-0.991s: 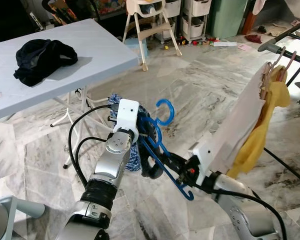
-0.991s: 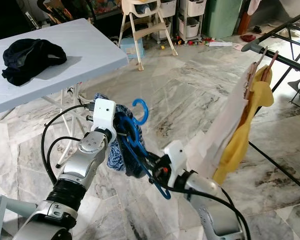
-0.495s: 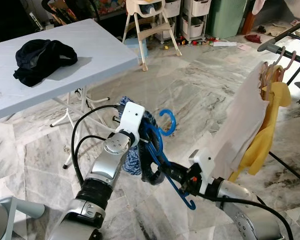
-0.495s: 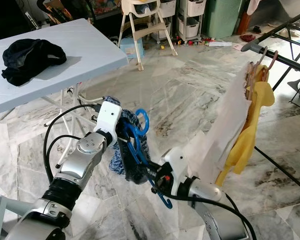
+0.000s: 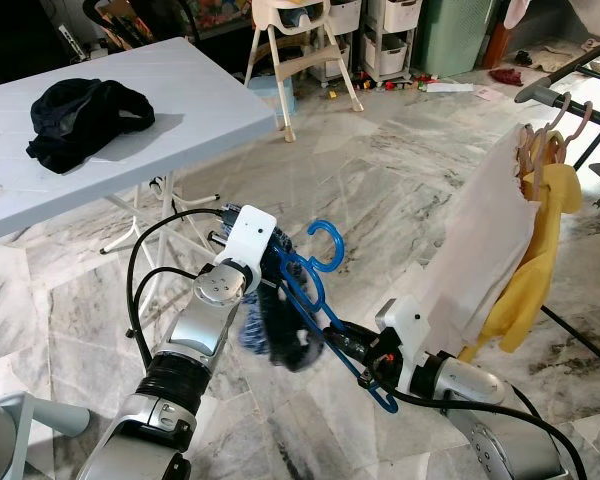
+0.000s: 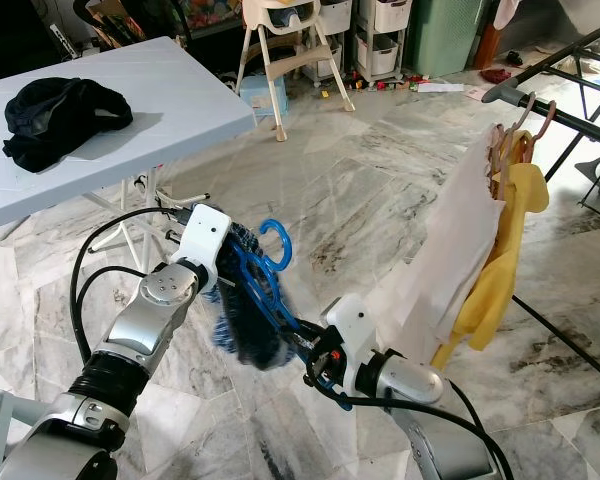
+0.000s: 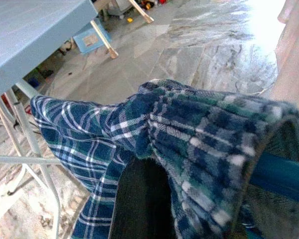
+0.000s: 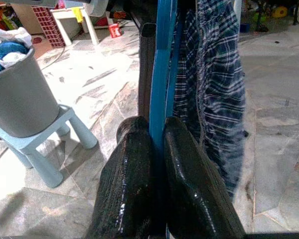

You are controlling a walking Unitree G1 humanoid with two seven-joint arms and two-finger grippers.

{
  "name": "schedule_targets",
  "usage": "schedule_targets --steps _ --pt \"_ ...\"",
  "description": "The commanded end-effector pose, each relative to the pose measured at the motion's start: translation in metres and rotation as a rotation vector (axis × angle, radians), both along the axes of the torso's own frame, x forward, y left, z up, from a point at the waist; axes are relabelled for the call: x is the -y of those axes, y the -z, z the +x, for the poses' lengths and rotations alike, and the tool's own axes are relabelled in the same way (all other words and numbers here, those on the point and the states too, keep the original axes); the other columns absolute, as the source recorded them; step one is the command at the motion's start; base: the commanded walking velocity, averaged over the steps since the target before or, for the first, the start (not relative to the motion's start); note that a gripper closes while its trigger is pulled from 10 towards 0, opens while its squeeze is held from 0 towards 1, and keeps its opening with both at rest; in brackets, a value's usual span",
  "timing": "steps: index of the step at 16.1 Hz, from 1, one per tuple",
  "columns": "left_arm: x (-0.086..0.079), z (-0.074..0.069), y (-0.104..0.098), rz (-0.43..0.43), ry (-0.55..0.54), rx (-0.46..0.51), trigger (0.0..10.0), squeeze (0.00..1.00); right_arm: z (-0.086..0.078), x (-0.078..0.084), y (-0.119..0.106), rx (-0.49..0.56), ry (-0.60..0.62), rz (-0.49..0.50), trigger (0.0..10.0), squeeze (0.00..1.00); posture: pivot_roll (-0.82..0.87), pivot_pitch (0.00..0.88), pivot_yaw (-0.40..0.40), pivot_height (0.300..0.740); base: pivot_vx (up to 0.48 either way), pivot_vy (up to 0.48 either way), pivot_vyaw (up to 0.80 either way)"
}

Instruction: Hang hanger

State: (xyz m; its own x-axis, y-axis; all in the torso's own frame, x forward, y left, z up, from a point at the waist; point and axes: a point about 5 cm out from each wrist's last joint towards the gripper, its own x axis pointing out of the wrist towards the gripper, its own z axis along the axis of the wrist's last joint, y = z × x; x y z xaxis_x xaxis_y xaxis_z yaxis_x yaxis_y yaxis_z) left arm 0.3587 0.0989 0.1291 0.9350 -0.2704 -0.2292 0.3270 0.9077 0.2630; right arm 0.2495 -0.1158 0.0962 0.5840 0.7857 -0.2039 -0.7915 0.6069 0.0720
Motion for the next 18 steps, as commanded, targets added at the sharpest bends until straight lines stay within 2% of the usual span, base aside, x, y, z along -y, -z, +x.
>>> schedule_targets --steps 1,4,5,8,11,12,13,14,18 --pt "0.005 0.001 -0.013 -0.024 0.023 0.038 10.0 0.00 -0.003 -0.011 0.003 0.004 -0.048 -0.018 10.0 0.00 -0.12 0.082 0.086 0.740 0.000 0.000 0.00" --pt "0.017 -0.002 -0.017 -0.043 0.061 0.039 10.0 0.00 -0.004 -0.013 0.012 0.002 -0.072 -0.079 10.0 0.00 -0.12 0.081 0.084 0.740 0.000 0.000 0.00" --pt "0.024 -0.003 -0.021 -0.055 0.099 0.046 10.0 0.00 -0.007 -0.016 0.012 -0.019 -0.098 -0.062 10.0 0.00 -0.12 0.081 0.084 0.740 0.000 0.000 0.00" --pt "0.025 -0.001 -0.025 -0.032 0.118 0.058 10.0 0.00 -0.019 -0.014 0.018 -0.051 -0.191 -0.101 10.0 0.00 -0.12 0.079 0.085 0.740 0.000 0.000 0.00" --pt "0.026 -0.002 -0.022 -0.042 0.113 0.033 10.0 0.00 -0.013 -0.011 0.017 -0.029 -0.140 -0.104 10.0 0.00 -0.12 0.078 0.087 0.740 0.000 0.000 0.00" --pt "0.032 -0.007 -0.019 -0.055 0.130 0.018 10.0 0.00 -0.011 -0.012 0.016 -0.019 -0.124 -0.097 10.0 0.00 -0.12 0.077 0.086 0.740 0.000 0.000 0.00" --pt "0.037 -0.010 -0.017 -0.078 0.141 0.008 10.0 0.05 -0.009 -0.013 0.015 -0.012 -0.113 -0.087 10.0 0.00 -0.12 0.077 0.086 0.740 0.000 0.000 0.00" --pt "0.040 -0.012 -0.016 -0.089 0.145 0.000 10.0 1.00 -0.009 -0.014 0.015 -0.010 -0.114 -0.086 10.0 0.00 -0.12 0.076 0.085 0.740 0.000 0.000 0.00" --pt "0.044 -0.014 -0.014 -0.091 0.167 -0.003 10.0 1.00 -0.006 -0.014 0.013 0.001 -0.110 -0.079 10.0 0.00 -0.12 0.073 0.086 0.740 0.000 0.000 0.00"
